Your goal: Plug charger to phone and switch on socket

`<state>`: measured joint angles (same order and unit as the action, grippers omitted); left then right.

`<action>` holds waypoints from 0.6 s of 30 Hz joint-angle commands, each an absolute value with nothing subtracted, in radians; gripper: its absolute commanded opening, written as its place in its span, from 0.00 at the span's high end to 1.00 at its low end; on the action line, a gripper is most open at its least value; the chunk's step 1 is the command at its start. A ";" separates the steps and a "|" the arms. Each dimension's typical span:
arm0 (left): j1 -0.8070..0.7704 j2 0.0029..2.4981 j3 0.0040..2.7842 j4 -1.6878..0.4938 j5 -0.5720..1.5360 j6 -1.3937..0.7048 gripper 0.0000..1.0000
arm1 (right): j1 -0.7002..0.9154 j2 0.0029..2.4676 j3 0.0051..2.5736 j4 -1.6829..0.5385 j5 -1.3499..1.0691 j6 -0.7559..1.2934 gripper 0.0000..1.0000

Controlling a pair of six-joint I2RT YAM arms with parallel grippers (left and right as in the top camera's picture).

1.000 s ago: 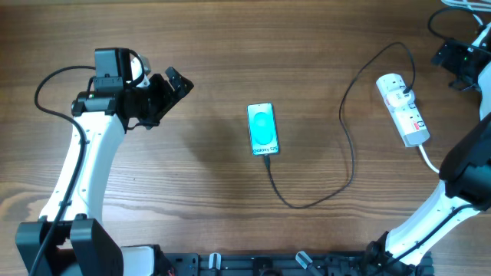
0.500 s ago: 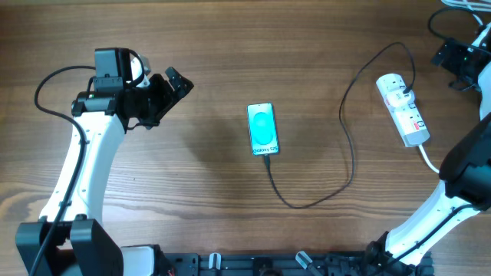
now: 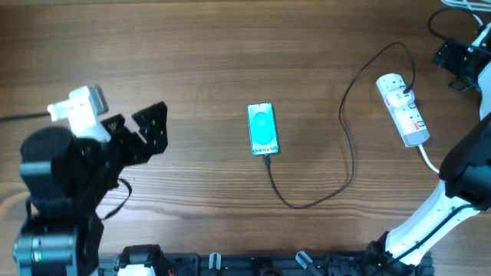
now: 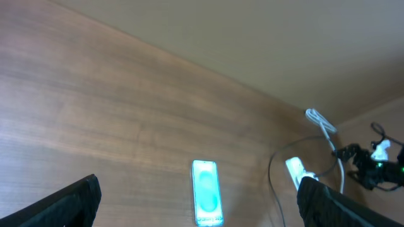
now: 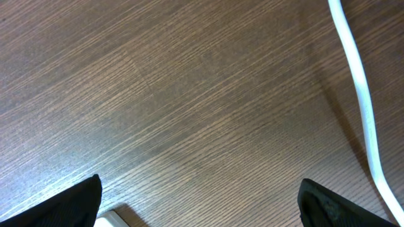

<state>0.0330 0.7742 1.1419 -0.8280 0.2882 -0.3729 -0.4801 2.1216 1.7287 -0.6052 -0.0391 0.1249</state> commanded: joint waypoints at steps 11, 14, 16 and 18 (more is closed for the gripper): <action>0.036 0.150 0.421 -0.069 0.241 -0.435 0.00 | -0.474 2.113 1.740 -0.603 -0.023 0.107 0.00; 0.036 0.049 0.346 0.055 0.241 -0.435 0.00 | -0.474 2.113 1.740 -0.603 -0.023 0.106 0.01; 0.025 0.004 0.304 0.100 0.218 -0.434 0.00 | -0.474 2.113 1.740 -0.603 -0.023 0.106 0.00; 0.012 0.004 0.284 0.113 0.185 -0.435 0.00 | -0.474 2.113 1.740 -0.603 -0.023 0.106 0.00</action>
